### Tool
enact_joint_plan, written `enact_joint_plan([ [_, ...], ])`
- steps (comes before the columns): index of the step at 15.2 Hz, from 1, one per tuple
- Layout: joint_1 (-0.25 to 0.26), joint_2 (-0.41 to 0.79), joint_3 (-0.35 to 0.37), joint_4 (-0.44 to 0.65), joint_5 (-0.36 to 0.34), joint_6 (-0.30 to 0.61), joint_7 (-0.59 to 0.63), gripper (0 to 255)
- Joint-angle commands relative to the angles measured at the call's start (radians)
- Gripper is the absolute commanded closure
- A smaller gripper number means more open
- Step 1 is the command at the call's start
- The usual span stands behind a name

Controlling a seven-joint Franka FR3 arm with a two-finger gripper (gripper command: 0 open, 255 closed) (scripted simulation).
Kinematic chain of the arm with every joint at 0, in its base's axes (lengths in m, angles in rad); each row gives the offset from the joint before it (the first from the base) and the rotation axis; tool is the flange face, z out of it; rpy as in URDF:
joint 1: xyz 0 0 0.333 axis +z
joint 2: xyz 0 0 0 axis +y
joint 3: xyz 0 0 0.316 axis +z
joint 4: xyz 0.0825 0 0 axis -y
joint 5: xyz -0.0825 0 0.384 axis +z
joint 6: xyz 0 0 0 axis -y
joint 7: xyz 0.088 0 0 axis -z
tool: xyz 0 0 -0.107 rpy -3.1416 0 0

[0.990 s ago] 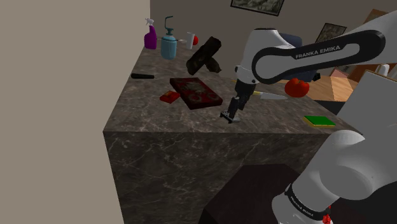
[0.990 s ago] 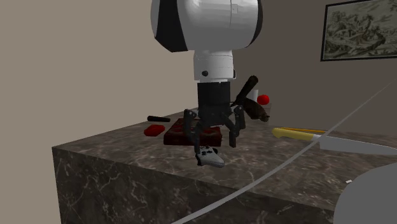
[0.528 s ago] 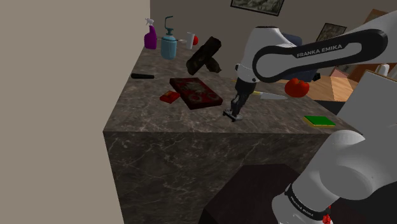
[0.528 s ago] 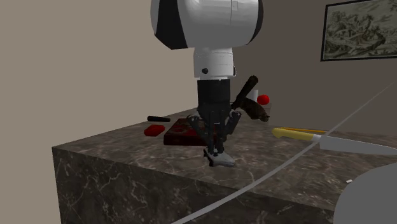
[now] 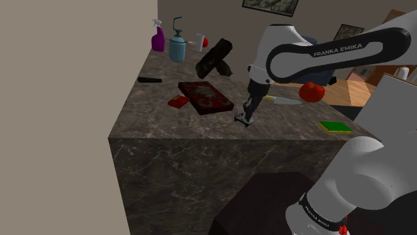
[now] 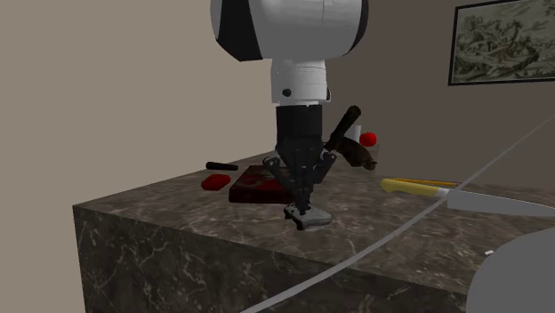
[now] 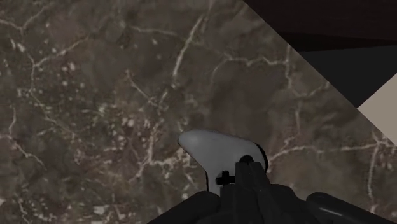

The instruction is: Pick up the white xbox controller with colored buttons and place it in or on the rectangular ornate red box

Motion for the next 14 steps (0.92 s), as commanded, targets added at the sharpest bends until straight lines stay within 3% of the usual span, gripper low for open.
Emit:
enact_joint_plan([
  [1, 0.0, 0.0, 0.0, 0.0, 0.0, 0.0, 0.0, 255],
  [2, 0.0, 0.0, 0.0, 0.0, 0.0, 0.0, 0.0, 0],
  [5, -0.014, 0.092, 0.015, 0.106, 0.017, -0.006, 0.085, 0],
  [14, -0.017, 0.139, 0.009, 0.039, 0.012, 0.108, 0.087, 0],
])
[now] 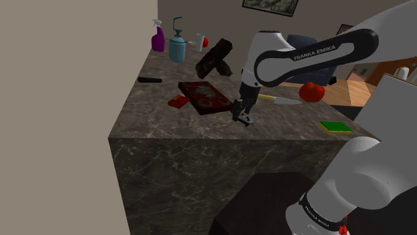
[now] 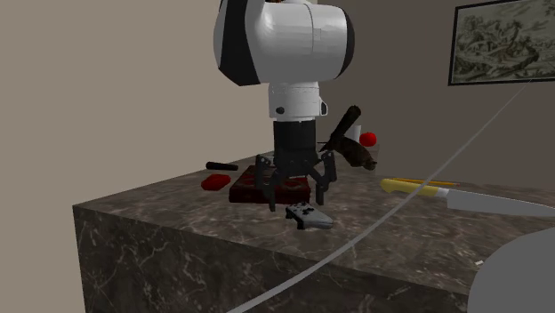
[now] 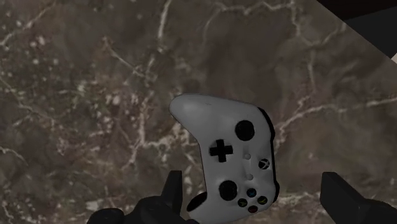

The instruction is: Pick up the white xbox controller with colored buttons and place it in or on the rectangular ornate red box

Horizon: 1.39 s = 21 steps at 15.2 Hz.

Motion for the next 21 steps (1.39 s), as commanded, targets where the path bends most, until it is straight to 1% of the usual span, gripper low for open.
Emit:
enact_joint_plan([
  [1, -0.001, 0.002, -0.001, -0.004, -0.001, 0.006, -0.001, 0],
  [6, -0.001, 0.002, -0.001, -0.003, -0.001, 0.006, -0.001, 0],
  [7, -0.001, 0.002, -0.001, -0.003, -0.001, 0.006, -0.001, 255],
  [16, -0.001, 0.002, -0.001, -0.004, -0.001, 0.006, -0.001, 255],
  [21, 0.0, -0.028, 0.001, 0.041, 0.002, -0.069, -0.004, 255],
])
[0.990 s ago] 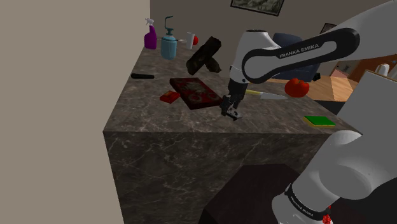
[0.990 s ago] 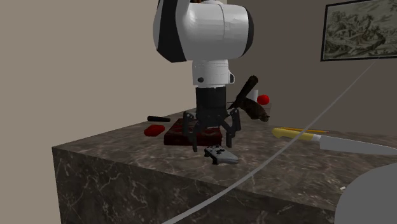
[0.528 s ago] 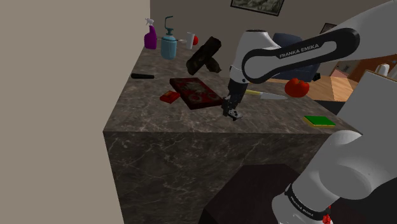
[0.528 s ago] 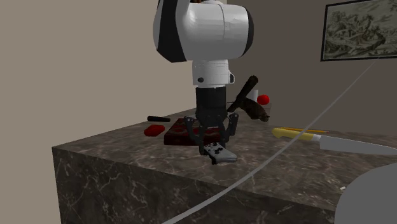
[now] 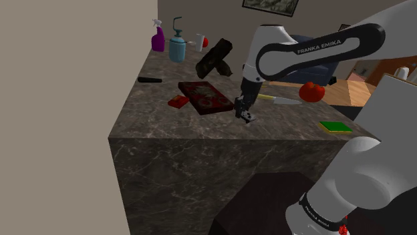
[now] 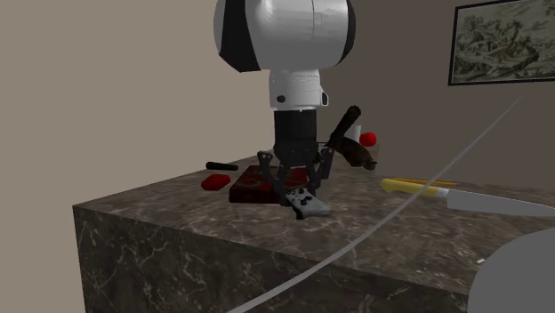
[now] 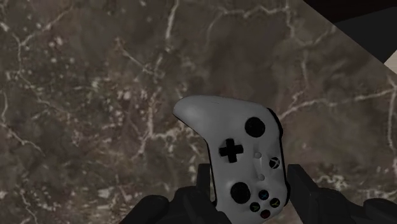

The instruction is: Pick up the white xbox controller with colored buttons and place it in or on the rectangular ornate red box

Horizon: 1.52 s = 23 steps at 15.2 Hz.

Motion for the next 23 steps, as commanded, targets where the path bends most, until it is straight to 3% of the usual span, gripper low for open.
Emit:
enact_joint_plan([
  [1, 0.001, -0.014, 0.002, 0.019, 0.002, -0.033, 0.0, 255],
  [18, 0.004, -0.061, 0.009, 0.202, 0.009, -0.263, -0.009, 255],
  [23, 0.01, 0.144, 0.006, 0.393, 0.02, -0.25, -0.012, 255],
])
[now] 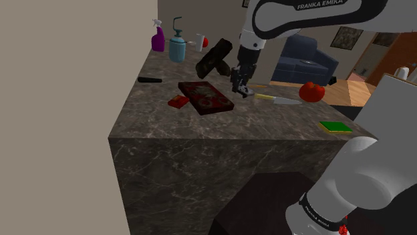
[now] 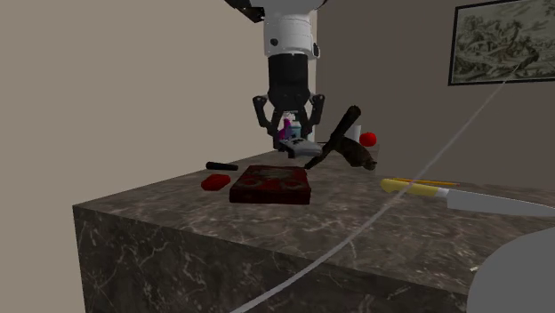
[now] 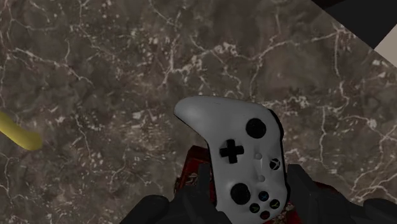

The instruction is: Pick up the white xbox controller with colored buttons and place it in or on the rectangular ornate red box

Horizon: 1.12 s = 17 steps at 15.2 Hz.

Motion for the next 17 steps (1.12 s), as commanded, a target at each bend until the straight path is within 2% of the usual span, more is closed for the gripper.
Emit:
enact_joint_plan([
  [1, 0.003, 0.093, -0.001, 0.094, 0.005, -0.002, -0.002, 255],
  [8, 0.005, 0.377, -0.003, 0.427, 0.024, -0.05, -0.011, 255],
  [14, 0.0, 0.638, -0.003, 0.787, 0.042, -0.149, -0.02, 255],
  [17, 0.0, 0.635, -0.002, 0.741, 0.041, -0.107, -0.018, 255],
])
